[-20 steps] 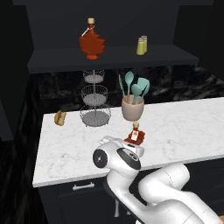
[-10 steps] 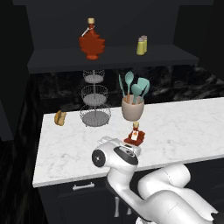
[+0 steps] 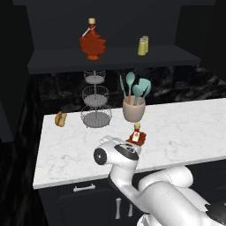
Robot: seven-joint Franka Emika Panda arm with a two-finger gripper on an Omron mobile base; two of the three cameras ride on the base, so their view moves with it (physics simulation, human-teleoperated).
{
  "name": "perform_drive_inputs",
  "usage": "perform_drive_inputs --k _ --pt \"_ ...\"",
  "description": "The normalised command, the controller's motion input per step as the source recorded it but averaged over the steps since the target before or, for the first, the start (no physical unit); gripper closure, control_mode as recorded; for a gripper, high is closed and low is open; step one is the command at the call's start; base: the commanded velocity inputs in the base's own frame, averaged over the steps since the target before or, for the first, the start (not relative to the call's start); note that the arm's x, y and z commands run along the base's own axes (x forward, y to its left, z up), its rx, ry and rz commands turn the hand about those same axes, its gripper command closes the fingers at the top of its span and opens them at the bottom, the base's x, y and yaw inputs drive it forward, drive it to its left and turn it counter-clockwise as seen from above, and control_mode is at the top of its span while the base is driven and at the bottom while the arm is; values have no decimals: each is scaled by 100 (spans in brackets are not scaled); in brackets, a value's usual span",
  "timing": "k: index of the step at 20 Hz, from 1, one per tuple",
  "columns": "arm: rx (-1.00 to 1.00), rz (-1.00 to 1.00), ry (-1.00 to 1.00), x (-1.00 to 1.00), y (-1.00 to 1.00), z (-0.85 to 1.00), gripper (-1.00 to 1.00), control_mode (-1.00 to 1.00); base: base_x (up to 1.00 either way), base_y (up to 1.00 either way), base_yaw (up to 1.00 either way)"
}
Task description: Put the shaker and condiment bottle from the counter next to their counterparts in the cabinet.
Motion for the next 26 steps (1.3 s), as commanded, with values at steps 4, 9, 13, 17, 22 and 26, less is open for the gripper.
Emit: perform_drive_inputs --k 4,9,13,17,22,26 --pt "0 0 0 20 -1 -19 -100 -100 0 0 0" --pt "0 -1 0 13 0 -26 -100 -100 0 0 0" --pt "2 -2 0 16 -1 -18 -100 -100 0 0 0" --pt "3 -3 0 17 -5 -19 -100 -100 0 0 0" --pt "2 -5 0 16 0 -24 -100 -100 0 0 0" --pt "1 -6 0 18 0 -18 -100 -100 0 0 0"
